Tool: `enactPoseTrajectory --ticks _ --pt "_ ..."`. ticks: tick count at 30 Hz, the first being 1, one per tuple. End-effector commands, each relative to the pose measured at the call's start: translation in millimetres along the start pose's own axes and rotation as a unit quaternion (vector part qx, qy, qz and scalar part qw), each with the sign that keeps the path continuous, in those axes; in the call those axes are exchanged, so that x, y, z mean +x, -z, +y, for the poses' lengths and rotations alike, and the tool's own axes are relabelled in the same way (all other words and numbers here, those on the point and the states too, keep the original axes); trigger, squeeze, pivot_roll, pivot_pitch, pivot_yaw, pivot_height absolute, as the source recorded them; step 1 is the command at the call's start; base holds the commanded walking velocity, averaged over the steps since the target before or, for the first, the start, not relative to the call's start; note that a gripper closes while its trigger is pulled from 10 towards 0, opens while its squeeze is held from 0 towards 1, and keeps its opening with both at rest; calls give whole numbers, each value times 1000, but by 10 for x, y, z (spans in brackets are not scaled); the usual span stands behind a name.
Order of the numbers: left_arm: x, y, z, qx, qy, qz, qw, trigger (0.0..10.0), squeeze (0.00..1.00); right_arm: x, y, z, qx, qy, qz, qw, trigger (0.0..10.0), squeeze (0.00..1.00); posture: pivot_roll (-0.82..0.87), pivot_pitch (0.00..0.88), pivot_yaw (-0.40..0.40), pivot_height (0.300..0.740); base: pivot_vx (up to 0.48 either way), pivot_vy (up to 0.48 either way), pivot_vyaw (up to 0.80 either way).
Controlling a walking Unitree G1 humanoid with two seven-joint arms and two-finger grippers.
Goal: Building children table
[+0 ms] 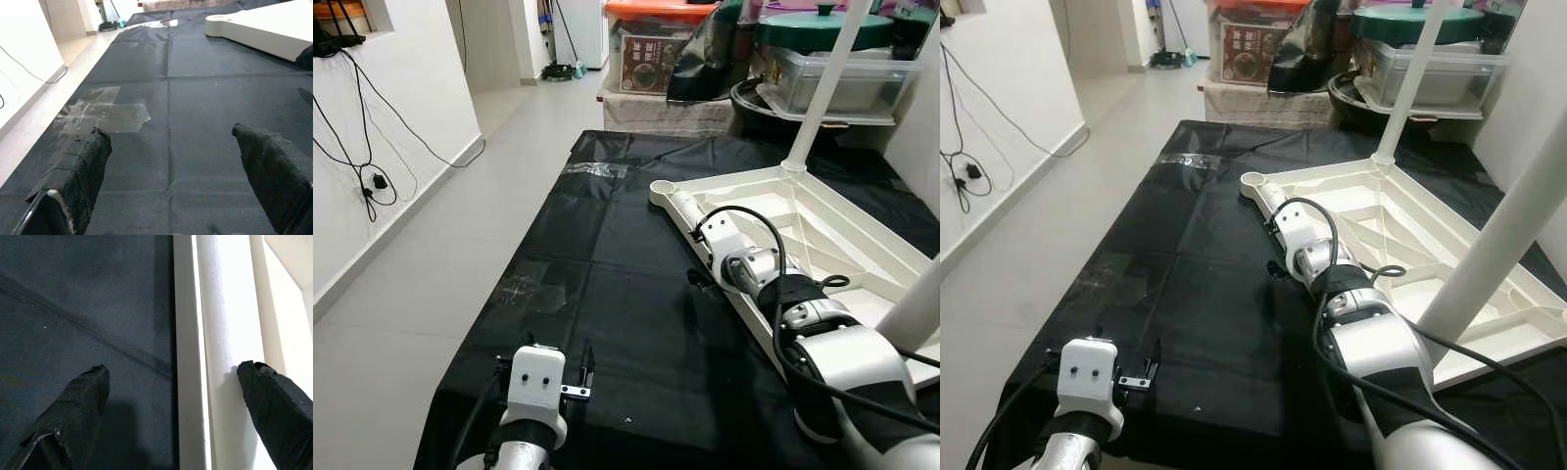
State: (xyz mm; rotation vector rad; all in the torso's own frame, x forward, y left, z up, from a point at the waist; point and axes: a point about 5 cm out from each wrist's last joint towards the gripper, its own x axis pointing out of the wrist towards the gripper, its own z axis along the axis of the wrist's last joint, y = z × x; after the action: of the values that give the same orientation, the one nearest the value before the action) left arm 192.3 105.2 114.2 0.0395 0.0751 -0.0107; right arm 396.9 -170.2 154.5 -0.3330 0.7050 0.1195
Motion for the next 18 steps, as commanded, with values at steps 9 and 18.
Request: enactPoseTrajectory --ticks 9,18 --pt "1 -58 -107 -28 -2 -3 1000 10000 0 18 191 -17 -2 -40 60 997 10000 0 16 60 -61 740 0 0 0" --pt "5 -63 -114 -29 -2 -3 1000 10000 0 27 234 57 -62 -80 81 992 0 0 10 62 -65 740 0 0 0"
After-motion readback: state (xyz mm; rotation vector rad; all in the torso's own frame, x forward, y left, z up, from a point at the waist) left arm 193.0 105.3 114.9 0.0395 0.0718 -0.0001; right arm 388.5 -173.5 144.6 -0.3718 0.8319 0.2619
